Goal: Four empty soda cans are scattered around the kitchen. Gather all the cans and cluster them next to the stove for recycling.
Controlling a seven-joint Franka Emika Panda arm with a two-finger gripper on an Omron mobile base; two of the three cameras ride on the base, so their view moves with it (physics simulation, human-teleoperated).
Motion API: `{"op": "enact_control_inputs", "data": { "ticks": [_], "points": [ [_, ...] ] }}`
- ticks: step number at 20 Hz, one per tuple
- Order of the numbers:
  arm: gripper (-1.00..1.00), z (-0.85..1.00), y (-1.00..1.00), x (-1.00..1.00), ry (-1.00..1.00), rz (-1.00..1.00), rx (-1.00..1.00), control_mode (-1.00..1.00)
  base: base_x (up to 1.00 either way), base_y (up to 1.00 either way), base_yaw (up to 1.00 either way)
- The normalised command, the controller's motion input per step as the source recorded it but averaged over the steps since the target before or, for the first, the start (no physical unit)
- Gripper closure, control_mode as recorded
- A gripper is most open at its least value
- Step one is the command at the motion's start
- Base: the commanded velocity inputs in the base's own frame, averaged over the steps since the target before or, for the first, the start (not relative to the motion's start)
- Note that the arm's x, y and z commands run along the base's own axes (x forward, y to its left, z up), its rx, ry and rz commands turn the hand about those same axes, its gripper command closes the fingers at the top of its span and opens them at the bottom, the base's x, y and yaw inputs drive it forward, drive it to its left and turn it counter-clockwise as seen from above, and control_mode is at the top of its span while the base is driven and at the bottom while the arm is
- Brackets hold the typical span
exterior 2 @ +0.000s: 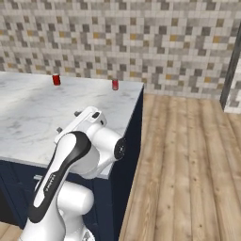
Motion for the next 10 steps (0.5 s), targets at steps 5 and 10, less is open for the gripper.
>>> {"op": "enact_control_inputs", "data": {
  "ticks": [5,10],
  "points": [
    [-1.0,0.0,0.0,0.0,0.0,0.0,0.0,-1.0,0.0,0.0,0.0],
    [-1.0,-0.03,-0.05,0.0,0.08,-0.03,0.0,-1.0,0.0,0.0,0.0]
  ]
}}
